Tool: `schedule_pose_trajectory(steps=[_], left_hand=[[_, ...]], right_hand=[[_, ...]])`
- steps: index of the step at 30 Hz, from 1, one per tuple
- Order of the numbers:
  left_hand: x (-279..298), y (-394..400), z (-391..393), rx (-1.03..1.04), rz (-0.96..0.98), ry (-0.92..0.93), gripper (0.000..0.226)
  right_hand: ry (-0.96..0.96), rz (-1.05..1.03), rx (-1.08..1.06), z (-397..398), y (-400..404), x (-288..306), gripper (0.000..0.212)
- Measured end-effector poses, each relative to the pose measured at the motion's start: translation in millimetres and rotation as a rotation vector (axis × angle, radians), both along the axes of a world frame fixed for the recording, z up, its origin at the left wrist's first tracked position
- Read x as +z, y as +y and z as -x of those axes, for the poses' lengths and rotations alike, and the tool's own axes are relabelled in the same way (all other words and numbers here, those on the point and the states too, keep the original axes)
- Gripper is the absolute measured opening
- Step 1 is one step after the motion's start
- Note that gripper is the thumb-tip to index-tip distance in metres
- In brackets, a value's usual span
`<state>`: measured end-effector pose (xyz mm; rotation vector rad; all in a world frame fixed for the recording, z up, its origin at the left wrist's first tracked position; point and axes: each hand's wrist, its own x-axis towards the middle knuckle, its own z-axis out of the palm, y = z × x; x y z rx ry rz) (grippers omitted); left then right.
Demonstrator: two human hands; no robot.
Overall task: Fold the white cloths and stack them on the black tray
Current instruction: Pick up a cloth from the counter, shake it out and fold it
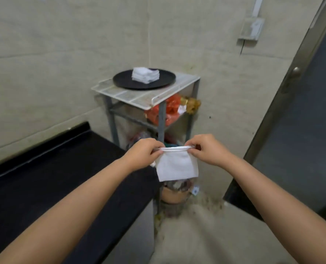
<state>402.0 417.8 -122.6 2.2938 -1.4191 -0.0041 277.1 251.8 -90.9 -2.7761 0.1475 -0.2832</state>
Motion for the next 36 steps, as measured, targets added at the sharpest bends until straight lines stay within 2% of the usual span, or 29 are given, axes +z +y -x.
schedule_pose_trajectory(steps=[7, 10, 14, 16, 19, 22, 24, 27, 29, 36], left_hand=[[82, -104, -123, 0.140, 0.123, 0.005, 0.018], [108, -132, -167, 0.256, 0.223, 0.126, 0.011], [125, -164, -226, 0.413, 0.303, 0.210, 0.009], [130, -182, -259, 0.501, 0.349, 0.177, 0.009], [134, -207, -310, 0.656, 0.368, 0.018, 0.015], [130, -228, -357, 0.786, 0.405, -0.050, 0.021], [117, -241, -382, 0.864, 0.371, -0.058, 0.023], [86, -256, -403, 0.930, 0.151, -0.052, 0.026], [69, -262, -407, 0.941, 0.069, -0.035, 0.028], [69, -267, -397, 1.029, 0.076, -0.051, 0.030]], right_hand=[[-0.148, -0.058, -0.020, -142, -112, 73, 0.019], [-0.124, -0.195, -0.003, -204, -144, 95, 0.015], [-0.058, -0.351, 0.042, -292, -182, 114, 0.029], [-0.062, -0.364, 0.080, -342, -199, 121, 0.025], [-0.138, -0.296, 0.168, -422, -219, 129, 0.014], [-0.262, -0.305, 0.236, -497, -233, 124, 0.022], [-0.247, -0.305, 0.297, -536, -241, 107, 0.026], [-0.132, -0.262, 0.395, -572, -256, 69, 0.026], [-0.050, -0.241, 0.445, -581, -266, 49, 0.027], [0.010, -0.255, 0.584, -583, -283, 37, 0.023]])
